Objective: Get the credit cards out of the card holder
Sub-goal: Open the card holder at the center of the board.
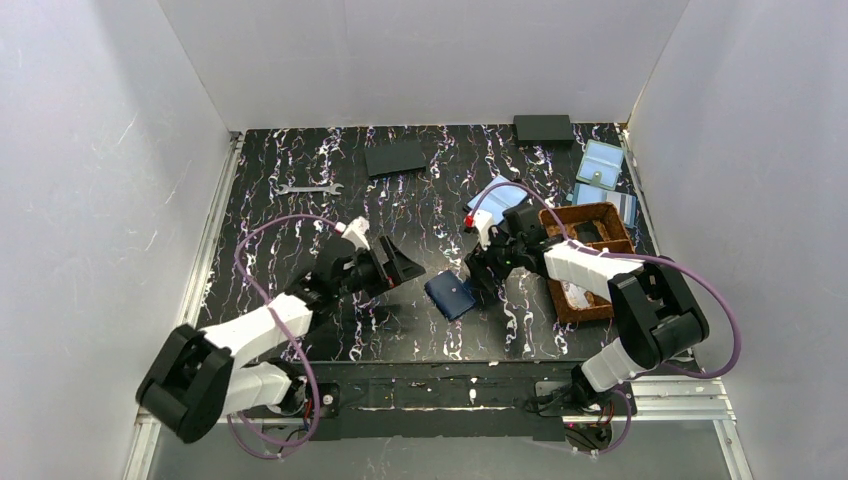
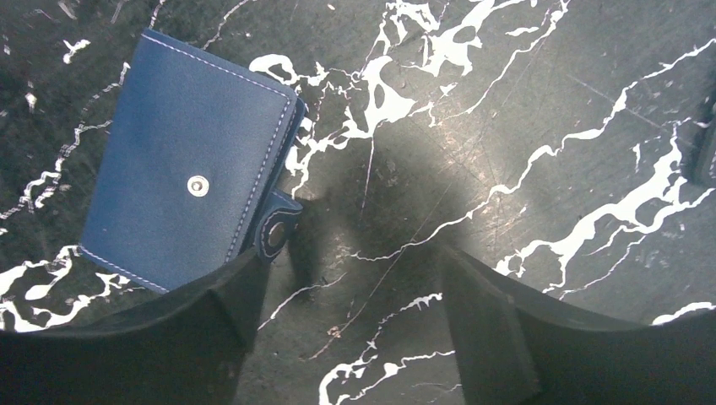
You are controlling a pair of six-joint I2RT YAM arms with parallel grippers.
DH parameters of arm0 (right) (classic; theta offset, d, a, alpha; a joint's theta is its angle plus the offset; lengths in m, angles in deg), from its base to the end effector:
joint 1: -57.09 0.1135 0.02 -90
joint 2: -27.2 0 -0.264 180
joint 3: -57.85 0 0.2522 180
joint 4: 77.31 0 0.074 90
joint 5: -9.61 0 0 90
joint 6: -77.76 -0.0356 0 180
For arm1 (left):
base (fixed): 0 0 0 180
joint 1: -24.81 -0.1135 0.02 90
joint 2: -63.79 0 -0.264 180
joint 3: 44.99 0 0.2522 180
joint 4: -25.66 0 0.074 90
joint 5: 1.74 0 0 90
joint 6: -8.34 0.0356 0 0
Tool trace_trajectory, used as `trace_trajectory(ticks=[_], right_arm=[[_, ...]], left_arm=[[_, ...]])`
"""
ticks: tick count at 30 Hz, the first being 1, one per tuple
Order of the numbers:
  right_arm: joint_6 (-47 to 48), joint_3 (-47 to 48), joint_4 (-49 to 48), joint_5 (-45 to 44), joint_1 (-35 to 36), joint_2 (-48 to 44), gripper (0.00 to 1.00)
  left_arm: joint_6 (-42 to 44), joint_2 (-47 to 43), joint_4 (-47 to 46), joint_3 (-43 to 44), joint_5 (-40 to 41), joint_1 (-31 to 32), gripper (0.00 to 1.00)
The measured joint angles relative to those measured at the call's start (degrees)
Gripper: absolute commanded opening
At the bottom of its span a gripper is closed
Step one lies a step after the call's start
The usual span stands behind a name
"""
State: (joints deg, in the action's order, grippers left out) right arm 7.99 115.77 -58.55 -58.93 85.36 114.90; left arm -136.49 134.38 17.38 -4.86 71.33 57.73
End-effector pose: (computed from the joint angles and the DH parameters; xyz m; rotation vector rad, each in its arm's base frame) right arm 0.2574 0.1532 0.1717 -1.1417 2.1157 0.5169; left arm 0.2040 -0.1444 0.1939 -0.1988 2.1666 -1.2409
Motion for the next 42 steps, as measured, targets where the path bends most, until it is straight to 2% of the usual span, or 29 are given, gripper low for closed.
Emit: trace_trajectory(ticks=[4,8,12,16,25,29,36,42], right_arm=[[-0.44,0.0,0.52,3.5,-1.95,-0.74,0.89],[-0.87,0.02,0.98,6.64,-3.61,-2.49,0.87],[-1.81,0.55,1.03,8.17,-4.22,-3.1,0.81],[-2.6,1.07,1.36,9.4,-4.52,-3.1,0.78],[-3.89,2.54,2.69,11.87,-8.17,-3.69,0.78],[-3.87,3.78,3.96,11.93,-10.54,-4.66,0.78],[-3.82,4.11,4.63,11.87,-13.0,-5.92,0.79],[-3.85,4.11,5.22,11.78,-15.06,-6.29,0.79]], left_arm=[[-0.79,-6.47,1.07,-2.58,-0.52,-1.09,0.98],[-2.49,-5.51,3.02,-3.04,-3.39,-1.38,0.95],[-1.84,-4.44,8.72,-0.39,-2.34,4.15,0.85],[3.32,-0.57,19.63,10.29,5.42,13.51,0.79],[12.35,13.27,36.83,28.0,22.84,27.26,0.82],[12.7,22.29,45.57,38.45,28.0,30.51,0.8],[8.5,39.17,59.41,58.31,35.34,32.5,0.78],[6.05,49.05,68.39,68.0,38.97,32.85,0.77]])
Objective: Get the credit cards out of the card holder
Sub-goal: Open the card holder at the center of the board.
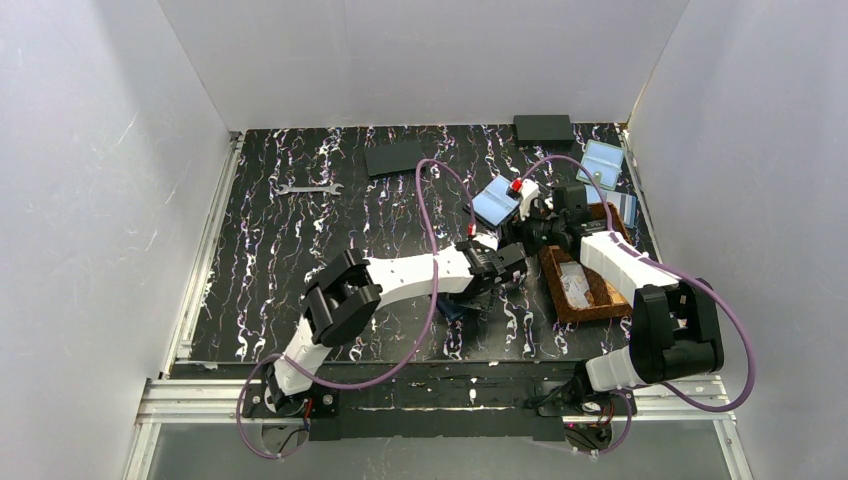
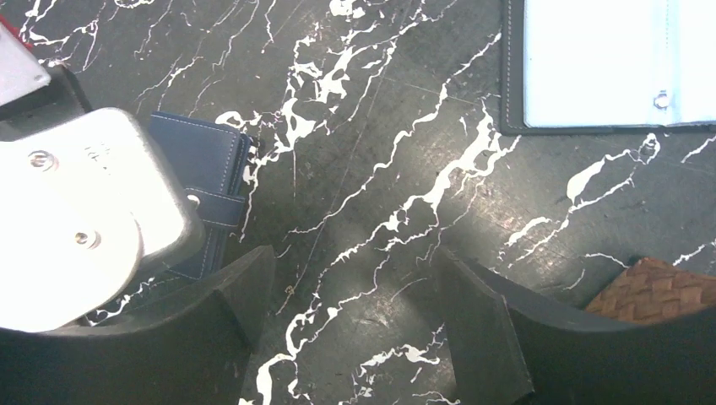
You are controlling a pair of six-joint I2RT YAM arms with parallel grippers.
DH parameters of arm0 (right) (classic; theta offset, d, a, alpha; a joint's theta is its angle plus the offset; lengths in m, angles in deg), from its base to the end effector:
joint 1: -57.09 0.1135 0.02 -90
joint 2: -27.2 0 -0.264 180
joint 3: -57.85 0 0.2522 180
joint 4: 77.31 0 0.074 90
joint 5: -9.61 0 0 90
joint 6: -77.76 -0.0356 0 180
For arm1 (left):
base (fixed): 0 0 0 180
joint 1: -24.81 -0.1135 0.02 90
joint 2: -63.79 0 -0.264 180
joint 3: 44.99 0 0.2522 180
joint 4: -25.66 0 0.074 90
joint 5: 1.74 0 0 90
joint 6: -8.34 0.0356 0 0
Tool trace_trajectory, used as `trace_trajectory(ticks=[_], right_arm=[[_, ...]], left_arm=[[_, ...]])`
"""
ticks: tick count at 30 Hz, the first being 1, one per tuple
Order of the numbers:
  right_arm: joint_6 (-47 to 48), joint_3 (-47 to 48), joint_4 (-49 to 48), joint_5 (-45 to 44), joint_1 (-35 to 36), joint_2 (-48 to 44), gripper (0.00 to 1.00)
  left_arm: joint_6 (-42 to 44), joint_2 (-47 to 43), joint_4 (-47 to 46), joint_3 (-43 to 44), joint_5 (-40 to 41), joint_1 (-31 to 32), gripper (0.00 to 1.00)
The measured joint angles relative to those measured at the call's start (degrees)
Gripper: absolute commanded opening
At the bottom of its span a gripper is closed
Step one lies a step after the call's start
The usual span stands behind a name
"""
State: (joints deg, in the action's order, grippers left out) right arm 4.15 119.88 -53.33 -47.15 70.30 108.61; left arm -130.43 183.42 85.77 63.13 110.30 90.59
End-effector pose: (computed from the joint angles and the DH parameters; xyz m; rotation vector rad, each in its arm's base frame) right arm 0.2817 0.0862 0.2196 -0.8509 2.0922 0.6416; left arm 0.1892 -0.3879 0.1911 0.3090 2.6303 -0.0816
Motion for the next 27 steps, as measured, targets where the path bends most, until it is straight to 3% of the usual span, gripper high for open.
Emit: trace_trajectory(ticks=[13,18,20,27], right_arm=[[0.0,0.0,0.35,0.55,-2.64,0.0,0.78],[0.02,0.0,0.42,0.7,-2.78,0.0,0.79],[0.02,0.02,0.39,0.87,-3.1,0.0,0.79],[0.02,0.02,0.39,1.66,-3.37,0.0,0.79]], left_arm=[[-0.2,6.73,7.19,9.64,3.91,-0.02,0.76],[-0.13,9.31,8.5,10.99,5.18,-0.04,0.7],[0.15,9.49,8.83,11.69,5.68,-0.04,0.63],[0.11,9.7,10.05,11.76,6.29,-0.04,0.22]])
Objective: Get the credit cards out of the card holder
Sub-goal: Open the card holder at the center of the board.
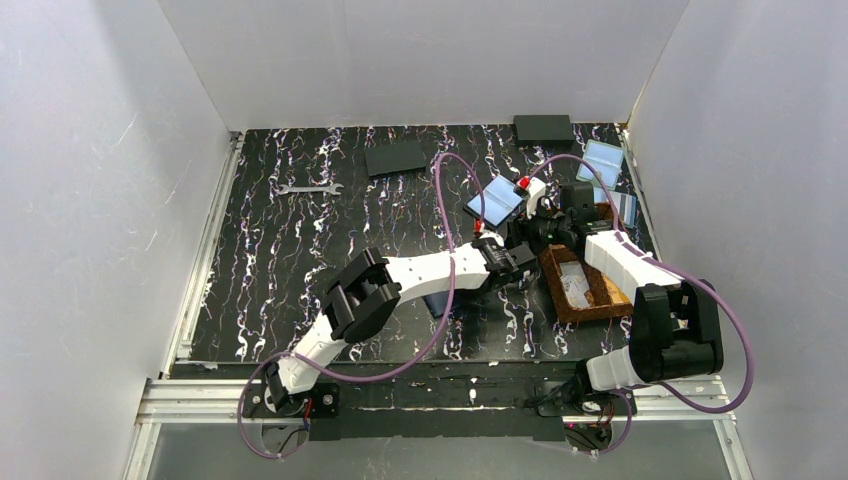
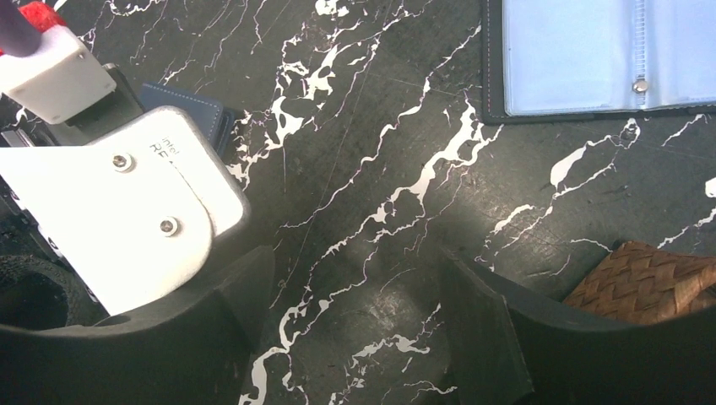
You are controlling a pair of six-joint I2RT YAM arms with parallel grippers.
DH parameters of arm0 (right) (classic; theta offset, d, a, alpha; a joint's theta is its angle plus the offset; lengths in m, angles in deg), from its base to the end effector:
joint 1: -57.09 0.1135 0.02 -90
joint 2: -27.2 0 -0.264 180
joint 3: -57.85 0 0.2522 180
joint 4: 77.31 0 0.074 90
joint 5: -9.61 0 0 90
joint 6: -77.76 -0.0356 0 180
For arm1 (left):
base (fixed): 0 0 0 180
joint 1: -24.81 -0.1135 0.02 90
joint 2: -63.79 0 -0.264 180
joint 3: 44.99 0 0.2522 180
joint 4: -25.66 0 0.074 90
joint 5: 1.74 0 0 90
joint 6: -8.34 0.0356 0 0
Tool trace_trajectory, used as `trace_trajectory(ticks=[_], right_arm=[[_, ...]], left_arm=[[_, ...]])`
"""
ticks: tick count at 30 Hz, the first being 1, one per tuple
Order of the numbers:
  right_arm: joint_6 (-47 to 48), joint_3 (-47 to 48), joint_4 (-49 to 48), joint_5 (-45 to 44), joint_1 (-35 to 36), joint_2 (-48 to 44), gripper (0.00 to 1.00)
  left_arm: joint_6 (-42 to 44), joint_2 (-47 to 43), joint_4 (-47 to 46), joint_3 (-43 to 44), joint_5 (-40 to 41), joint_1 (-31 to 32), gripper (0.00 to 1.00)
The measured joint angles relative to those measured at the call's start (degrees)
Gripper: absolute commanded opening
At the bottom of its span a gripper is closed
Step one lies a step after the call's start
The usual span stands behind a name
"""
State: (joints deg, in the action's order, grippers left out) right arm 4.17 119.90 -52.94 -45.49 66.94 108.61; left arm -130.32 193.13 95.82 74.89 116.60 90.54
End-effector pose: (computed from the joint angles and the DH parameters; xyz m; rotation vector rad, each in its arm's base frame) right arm 0.2853 0.0702 0.2196 -0.7981 2.1033 0.6452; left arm 0.2025 -0.4079 0.1726 0.3301 2.6056 0.1587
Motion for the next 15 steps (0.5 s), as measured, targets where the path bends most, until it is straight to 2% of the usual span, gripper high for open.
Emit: trace_trajectory(ticks=[3,4,8,15], right_arm=[[0.0,0.0,0.0,0.26,0.0,0.0,0.79],[0.02,0.0,0.02,0.39,-0.02,0.0,0.79],[0.07,0.0,0.02,1.09,-0.04,0.0,0.78],[0.44,0.0,0.17,3.96,-0.04,0.0,0.78]], left_arm=[[-0.24,-0.74,0.0,-0.87,0.31,0.0,0.03],[-0.15,-1.49,-0.13,-1.86,0.35,0.0,0.0],[0.11,-6.99,-2.25,-8.44,0.15,0.02,0.0],[1.27,-25.07,-11.39,-26.05,-0.09,-0.5,0.0]])
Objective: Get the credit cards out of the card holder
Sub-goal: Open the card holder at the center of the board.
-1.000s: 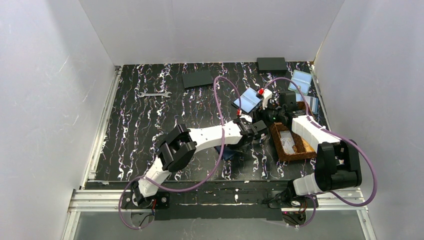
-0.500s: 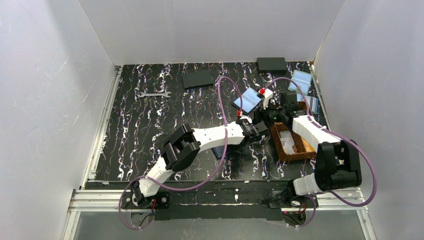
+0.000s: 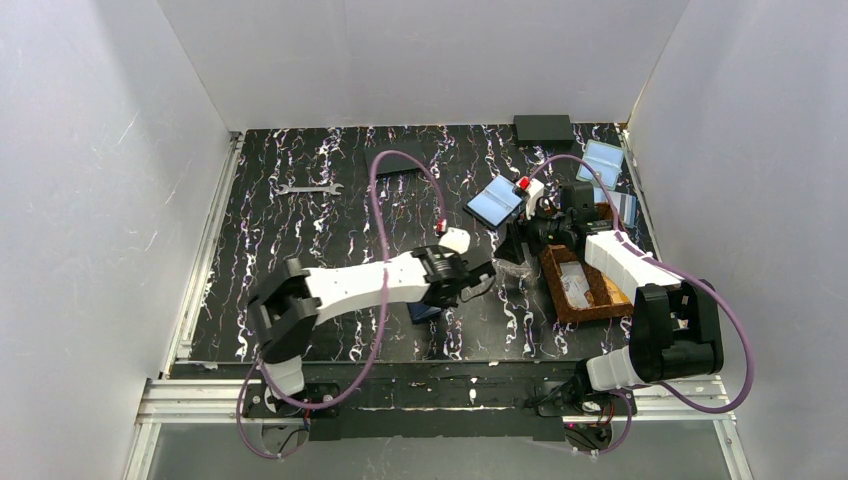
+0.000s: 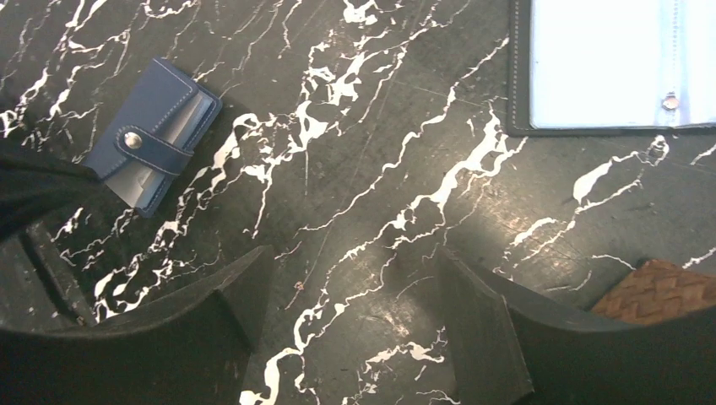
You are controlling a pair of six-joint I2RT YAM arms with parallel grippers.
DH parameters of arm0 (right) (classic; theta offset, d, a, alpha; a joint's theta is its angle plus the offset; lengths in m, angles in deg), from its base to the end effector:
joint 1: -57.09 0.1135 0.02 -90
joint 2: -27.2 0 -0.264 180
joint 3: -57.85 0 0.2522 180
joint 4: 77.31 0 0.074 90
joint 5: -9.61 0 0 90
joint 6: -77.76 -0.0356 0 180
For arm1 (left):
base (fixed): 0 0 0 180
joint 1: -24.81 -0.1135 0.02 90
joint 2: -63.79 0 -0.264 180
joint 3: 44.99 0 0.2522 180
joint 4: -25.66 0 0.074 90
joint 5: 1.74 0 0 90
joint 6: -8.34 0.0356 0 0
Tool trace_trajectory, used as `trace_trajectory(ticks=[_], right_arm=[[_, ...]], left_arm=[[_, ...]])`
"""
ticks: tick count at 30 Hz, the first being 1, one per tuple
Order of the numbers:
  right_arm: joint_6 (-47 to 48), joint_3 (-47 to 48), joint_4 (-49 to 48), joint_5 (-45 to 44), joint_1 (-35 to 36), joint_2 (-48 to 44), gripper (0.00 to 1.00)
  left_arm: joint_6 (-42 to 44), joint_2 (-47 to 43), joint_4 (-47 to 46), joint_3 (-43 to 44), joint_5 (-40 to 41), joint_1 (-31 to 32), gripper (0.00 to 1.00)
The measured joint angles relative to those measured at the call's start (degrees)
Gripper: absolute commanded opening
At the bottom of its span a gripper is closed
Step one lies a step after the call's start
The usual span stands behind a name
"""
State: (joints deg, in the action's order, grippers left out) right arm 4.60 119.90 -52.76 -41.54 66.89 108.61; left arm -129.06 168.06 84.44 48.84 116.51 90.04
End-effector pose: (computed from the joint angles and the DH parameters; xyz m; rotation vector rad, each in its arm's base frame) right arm 0.2837 0.0717 0.2204 -0.8312 2.0727 0.7197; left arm 0.1705 -0.3293 0.2251 0.2774 2.5236 -0.0330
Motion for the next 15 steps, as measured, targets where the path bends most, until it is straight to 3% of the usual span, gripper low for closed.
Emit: trace_trajectory(ticks=[9,15], right_arm=[[3.04,0.0,2.8,8.15,2.73,0.0,0.82],[5.64,-0.37,2.05,9.53,14.12,-0.04,0.95]], left_arm=[[-0.57,-25.92,-20.68,-25.79,-8.39,-6.86,0.0],[-5.7,-38.56,-38.07,-46.42,-18.21,-15.26,0.0]])
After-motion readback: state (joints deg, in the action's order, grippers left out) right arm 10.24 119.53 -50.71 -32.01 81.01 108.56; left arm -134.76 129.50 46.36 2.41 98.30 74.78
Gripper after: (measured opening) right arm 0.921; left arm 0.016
